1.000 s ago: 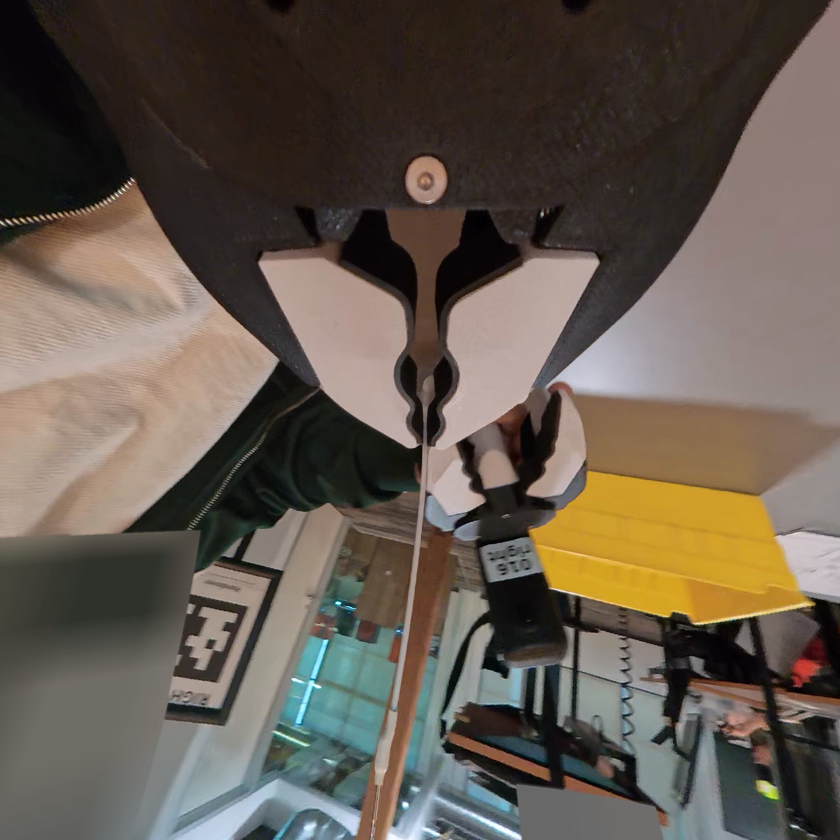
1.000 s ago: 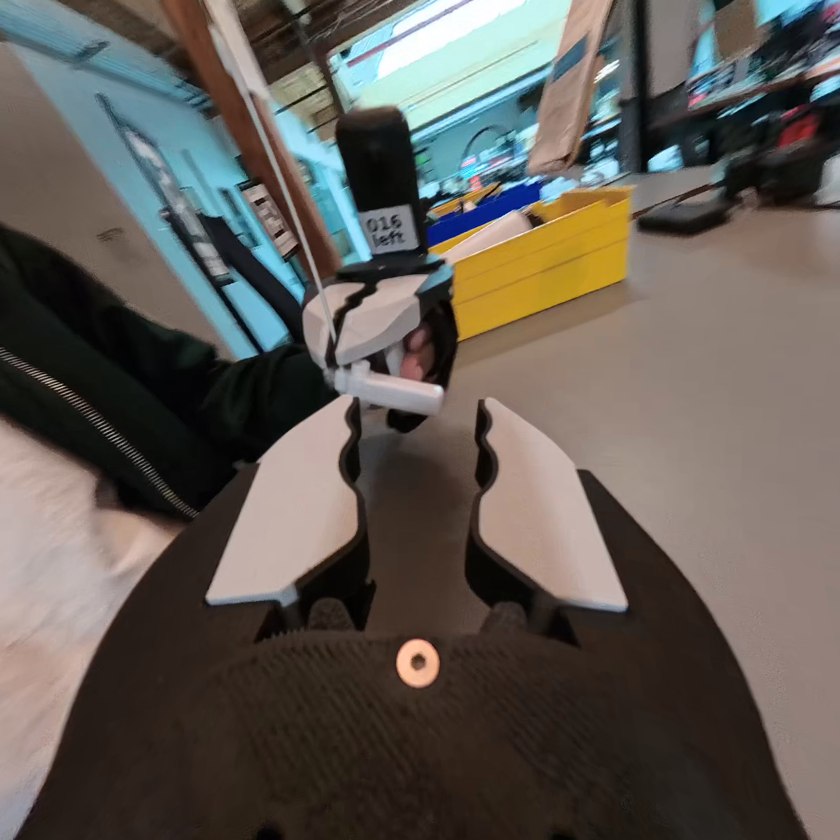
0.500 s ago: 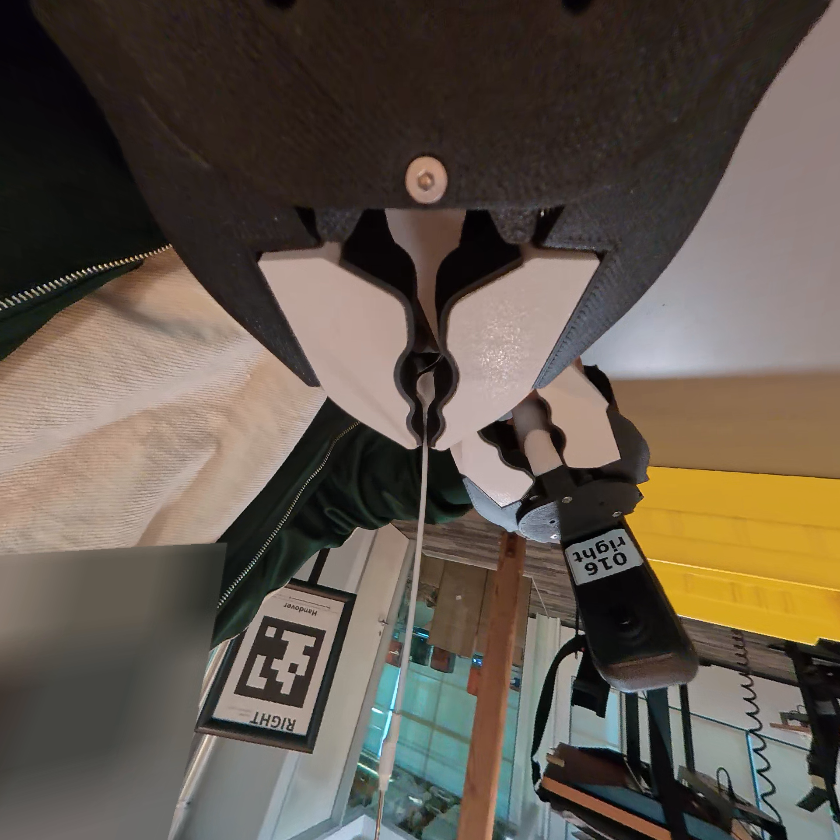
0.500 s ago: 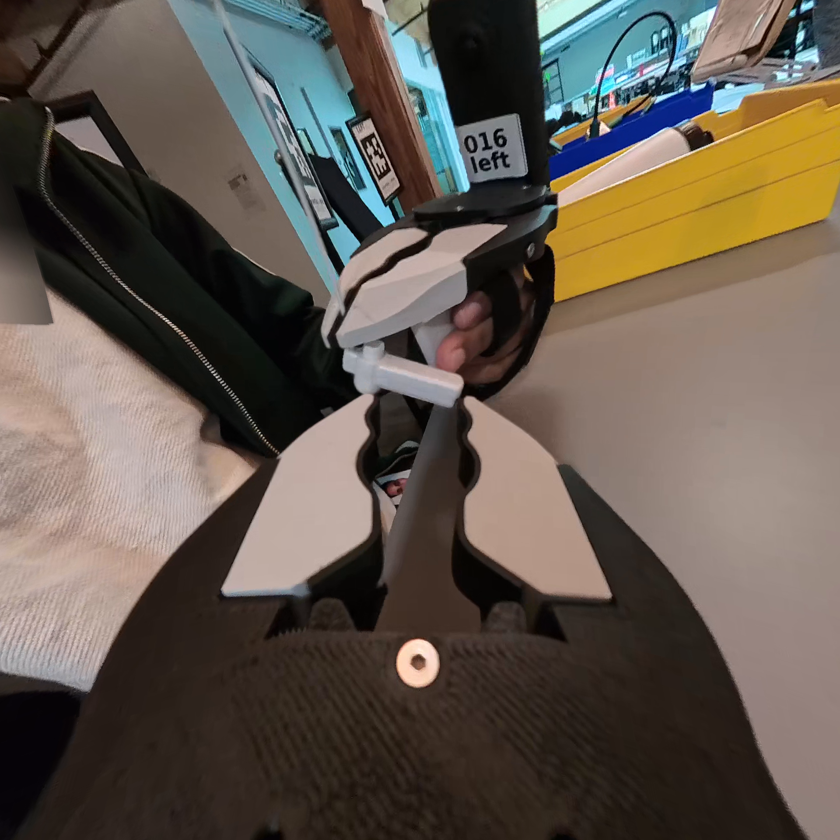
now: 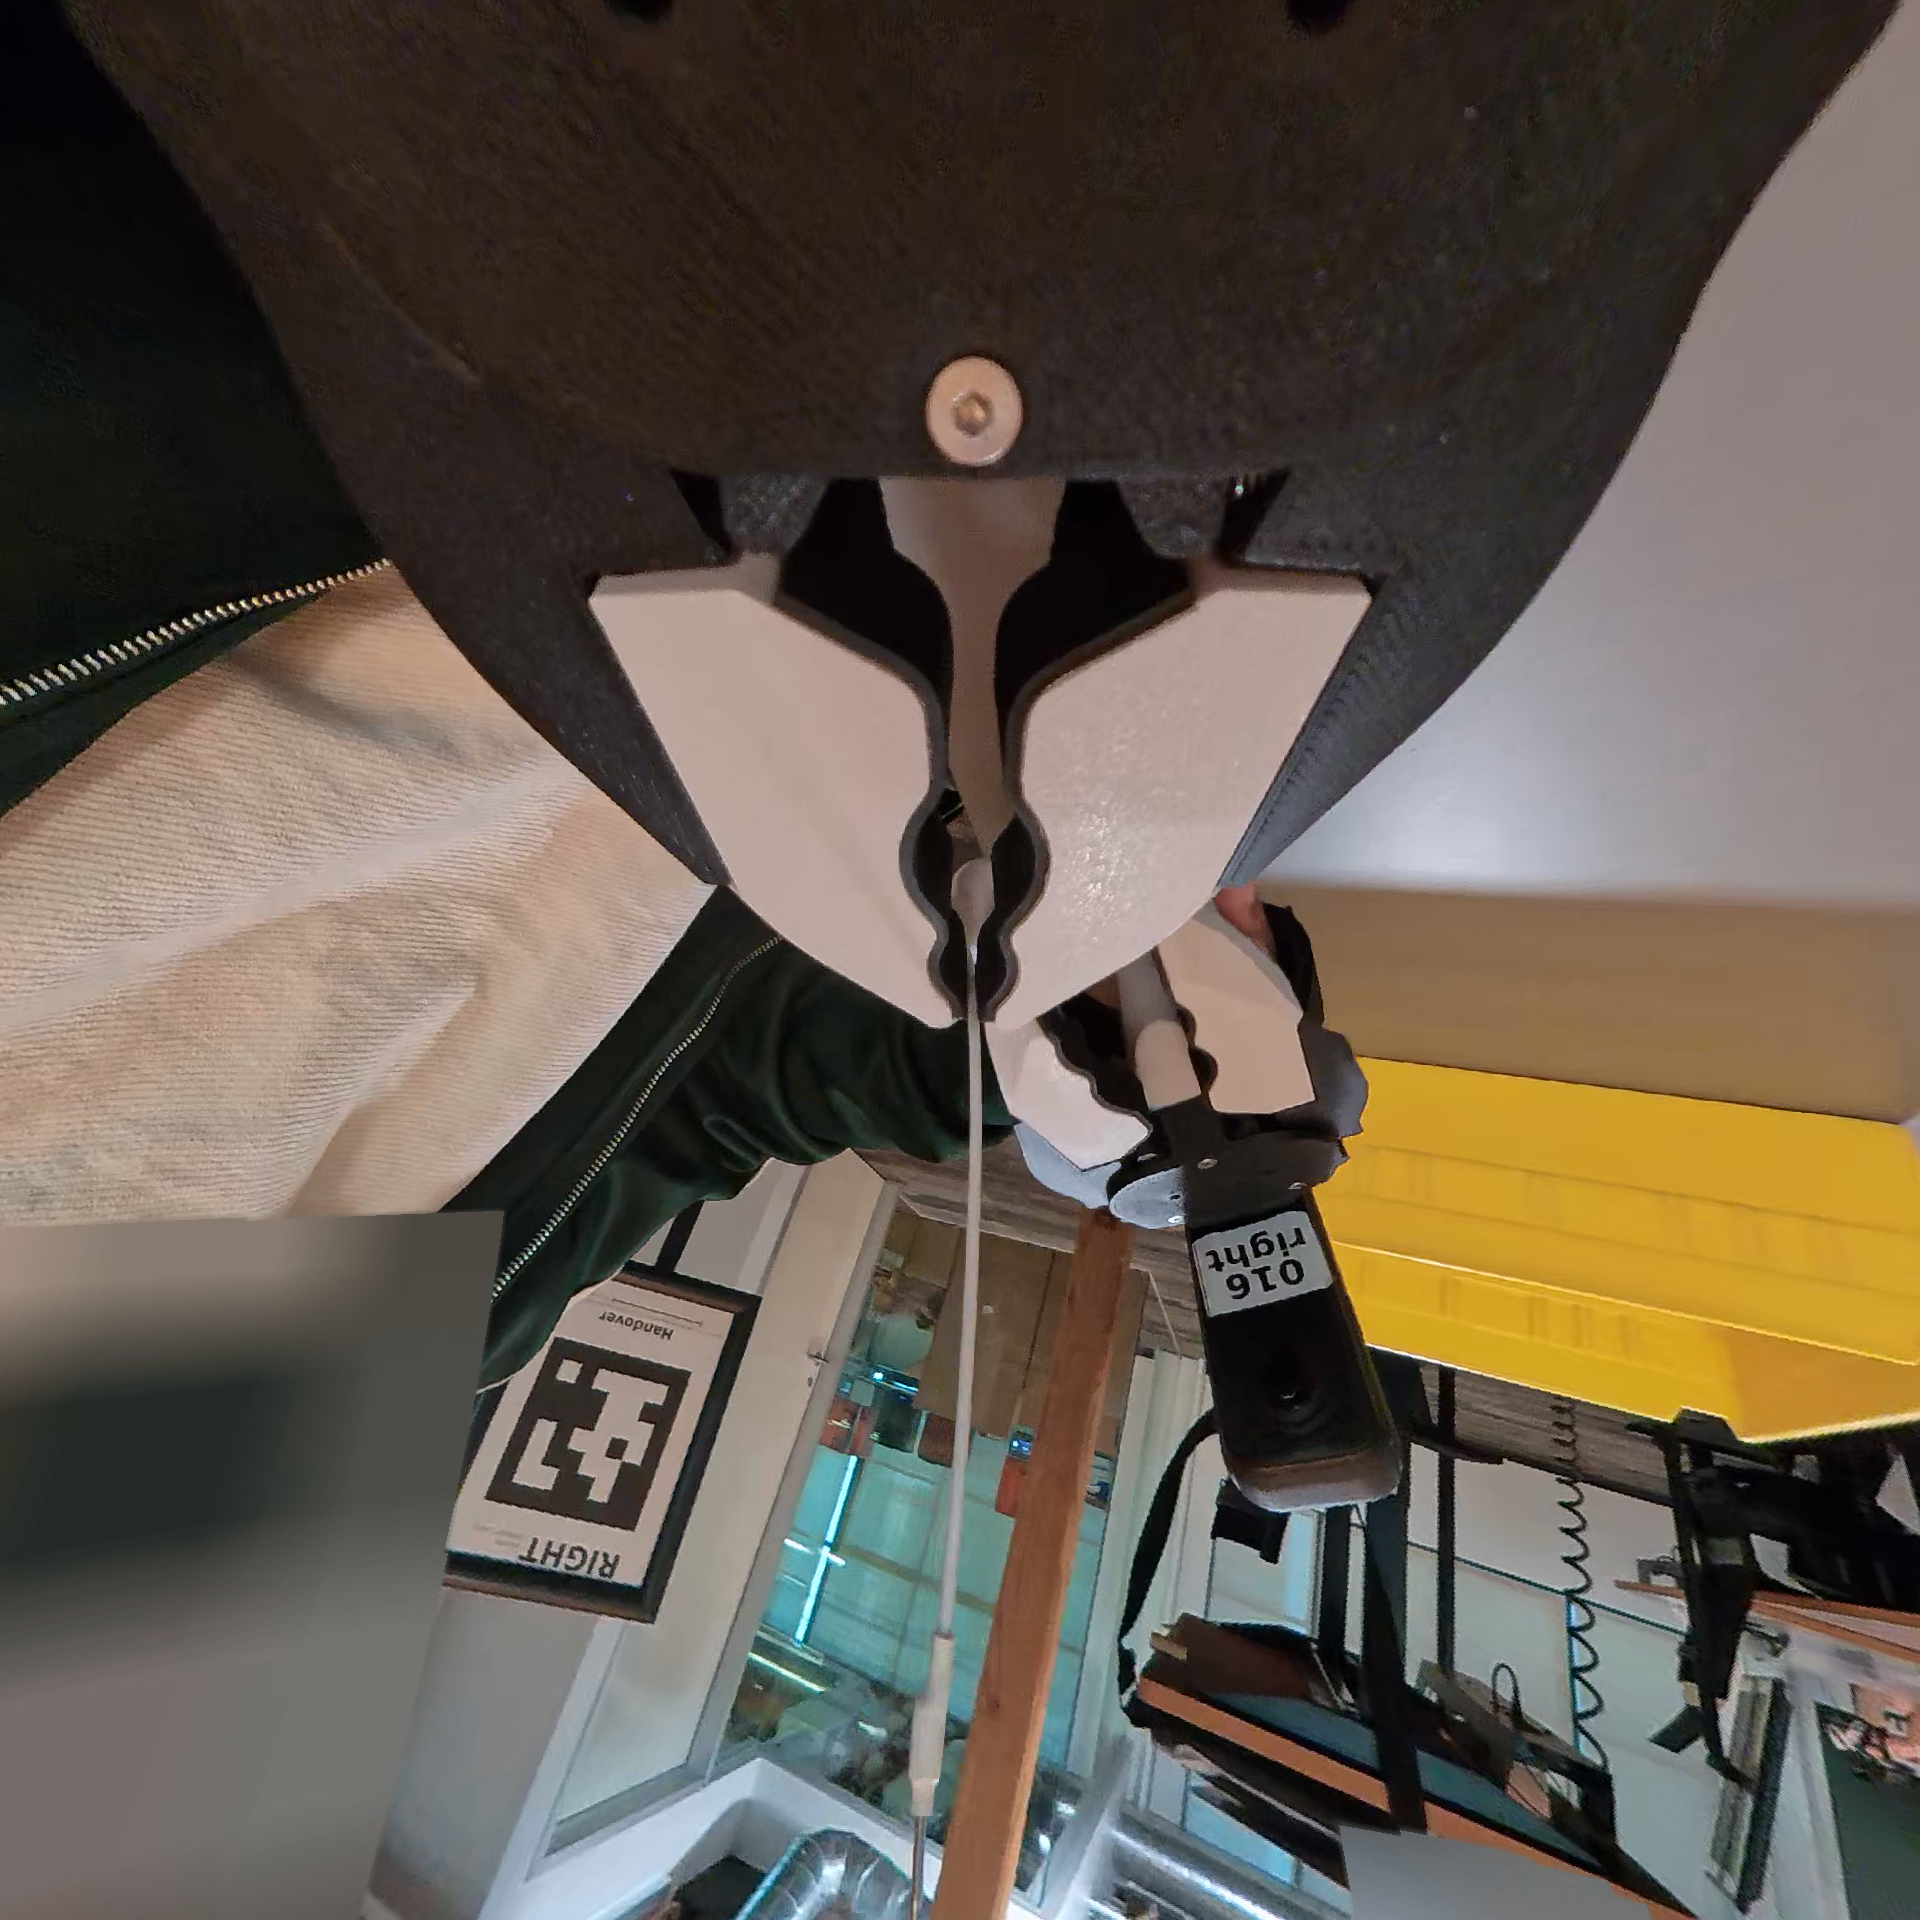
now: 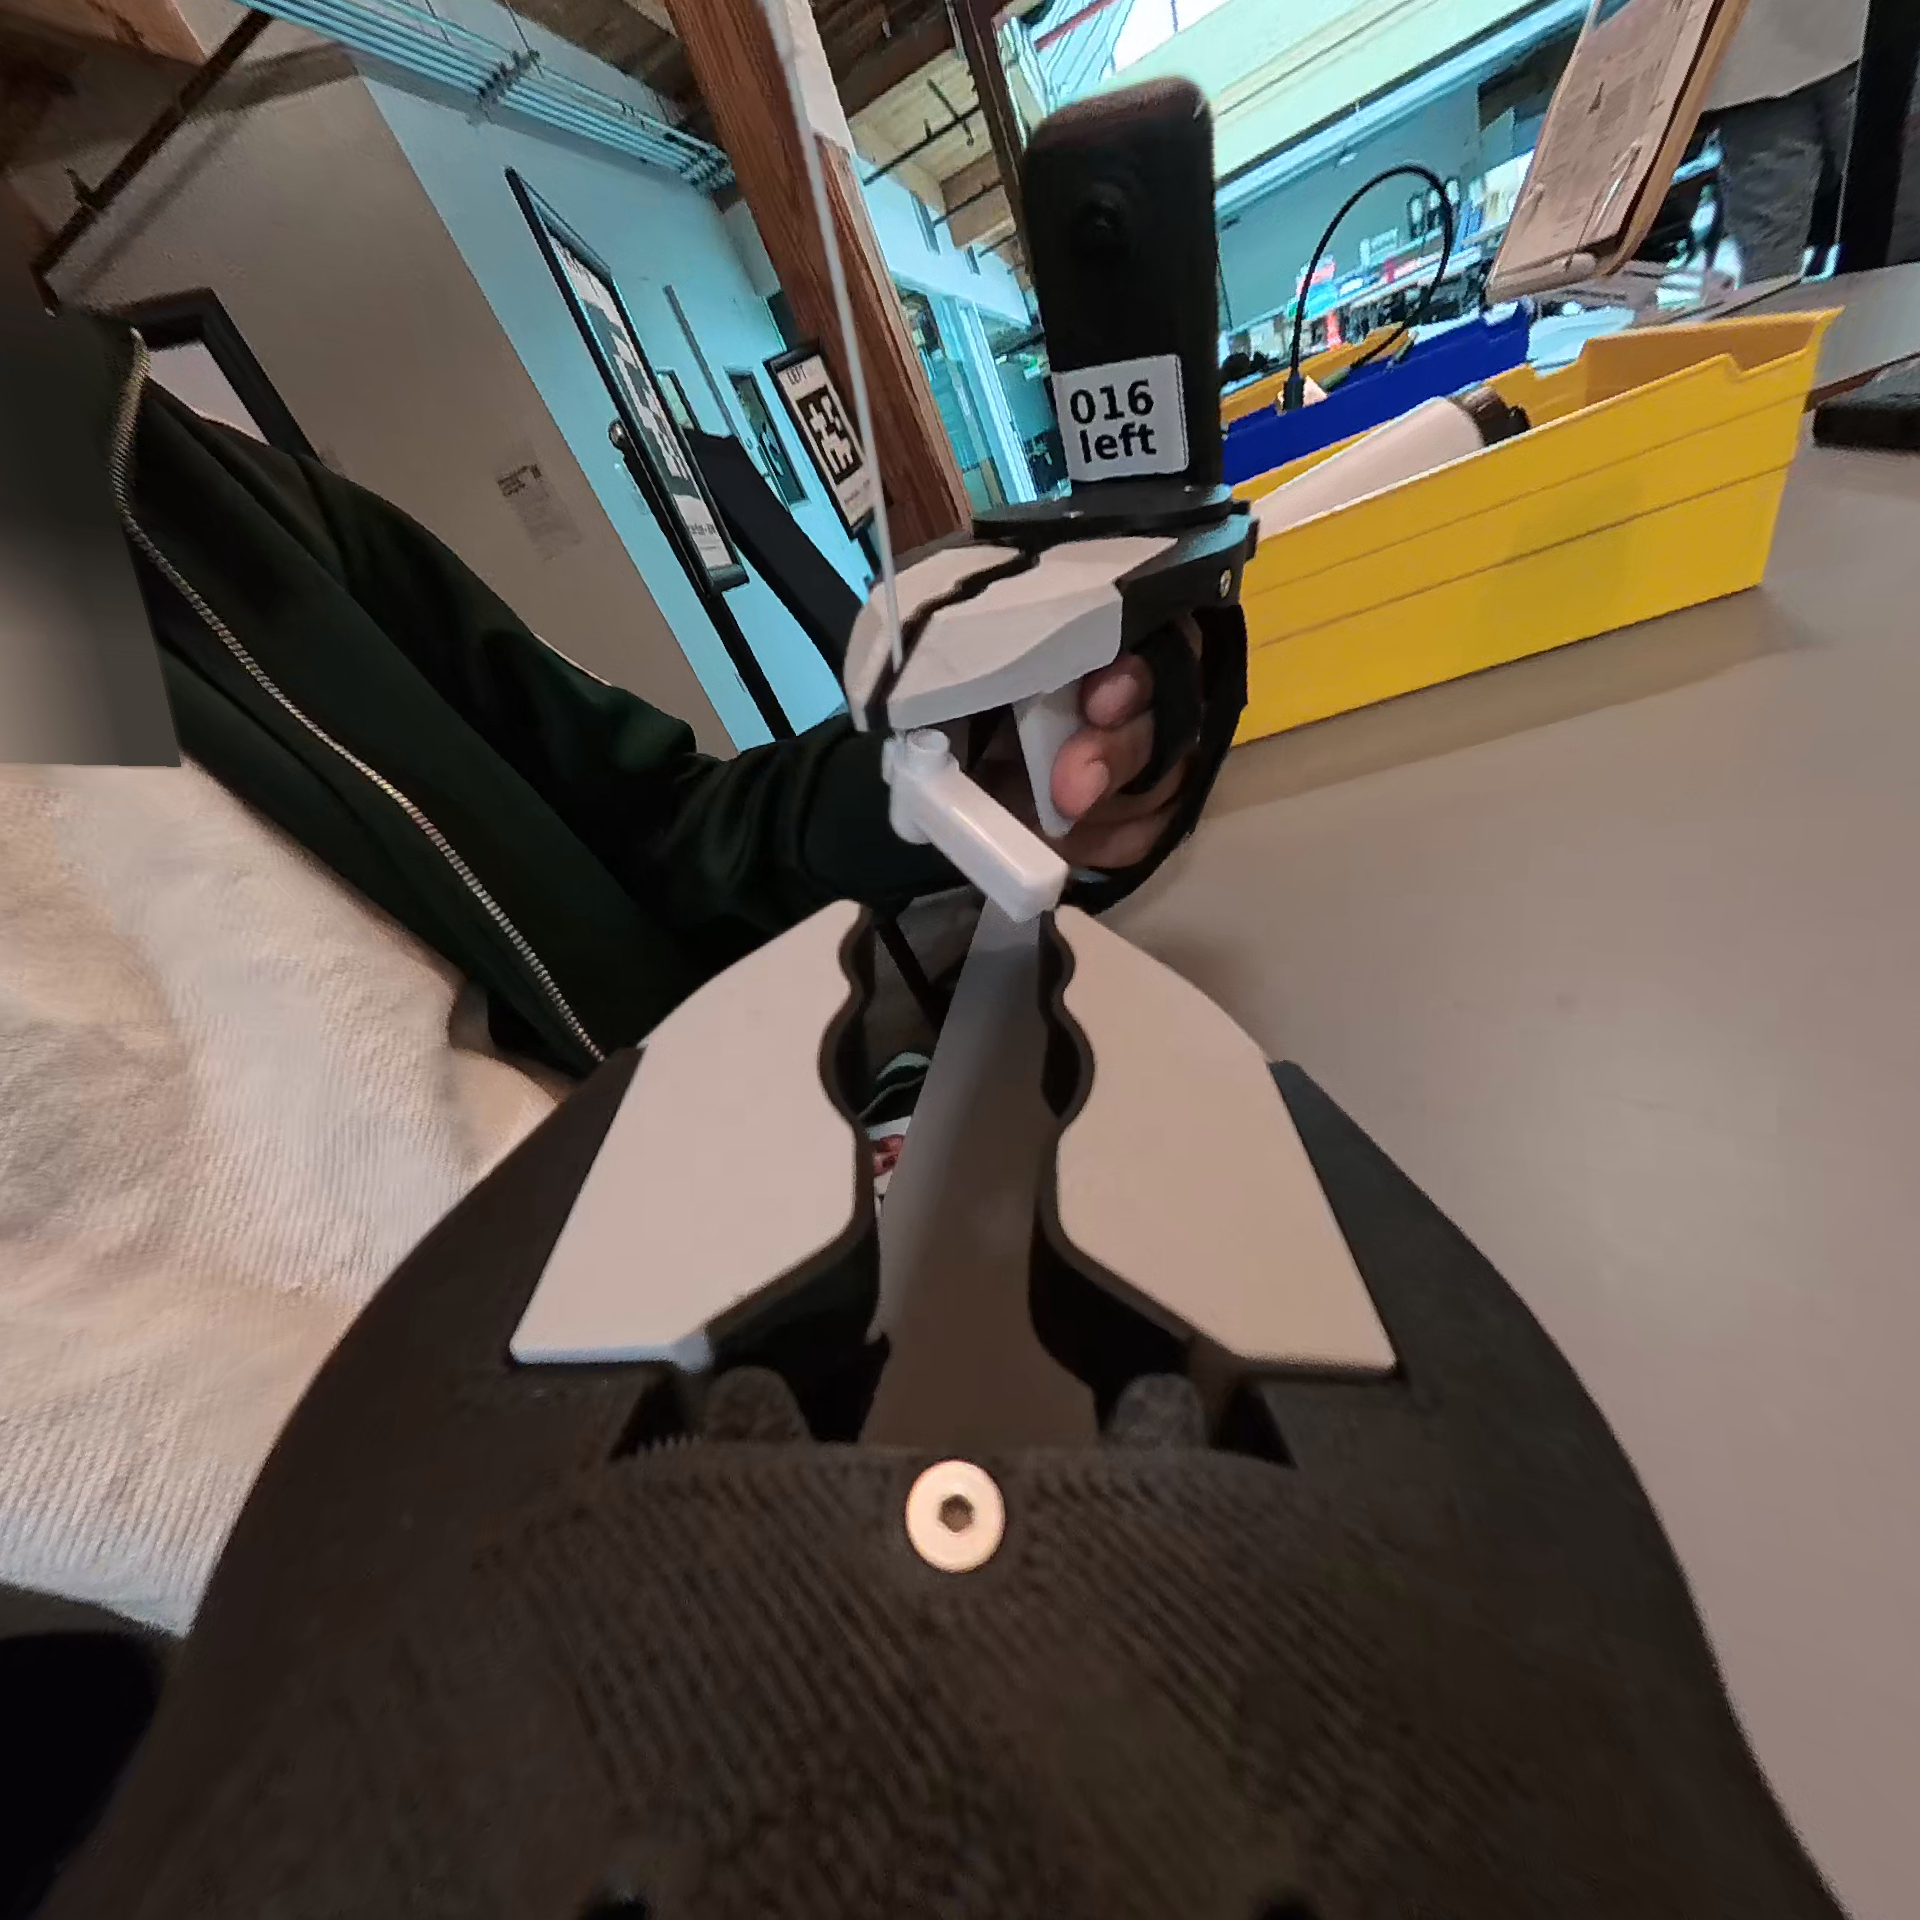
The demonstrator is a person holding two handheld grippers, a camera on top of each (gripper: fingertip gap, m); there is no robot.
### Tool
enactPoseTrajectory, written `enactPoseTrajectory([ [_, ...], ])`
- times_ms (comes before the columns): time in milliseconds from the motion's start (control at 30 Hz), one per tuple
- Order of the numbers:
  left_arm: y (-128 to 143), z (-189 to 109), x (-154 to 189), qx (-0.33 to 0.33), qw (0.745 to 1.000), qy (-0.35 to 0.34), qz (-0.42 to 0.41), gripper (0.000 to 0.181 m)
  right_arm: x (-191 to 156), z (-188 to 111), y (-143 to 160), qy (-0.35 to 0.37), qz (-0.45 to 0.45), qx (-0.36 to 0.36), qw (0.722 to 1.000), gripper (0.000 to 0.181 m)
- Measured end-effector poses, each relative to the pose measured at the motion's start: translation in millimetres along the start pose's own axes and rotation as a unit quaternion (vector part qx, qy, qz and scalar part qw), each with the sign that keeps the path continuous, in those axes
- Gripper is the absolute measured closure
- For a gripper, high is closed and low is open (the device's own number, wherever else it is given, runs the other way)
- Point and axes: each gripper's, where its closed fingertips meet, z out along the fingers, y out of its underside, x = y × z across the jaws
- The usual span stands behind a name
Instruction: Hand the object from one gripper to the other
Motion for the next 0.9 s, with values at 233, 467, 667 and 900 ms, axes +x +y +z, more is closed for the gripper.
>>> enactPoseTrajectory([
  [233,-4.6,-9.2,-10.9,0.005,0.998,-0.051,0.029,0.179,-2.9,-4.8,-9.6,-0.004,-0.012,0.026,1.0,0.157],
  [467,-4.4,-8.4,-13.4,0.01,0.998,-0.058,0.03,0.179,4.4,-1.4,-2.0,0.027,-0.036,0.001,0.999,0.157],
  [667,3.9,-1.0,-11.6,-0.014,0.998,-0.048,0.026,0.179,15.8,-2.5,1.1,0.069,-0.063,-0.011,0.996,0.148],
  [900,4.1,3.6,-7.2,-0.013,0.999,-0.034,0.023,0.179,16.0,-2.4,-1.7,0.08,-0.087,-0.005,0.993,0.144],
])
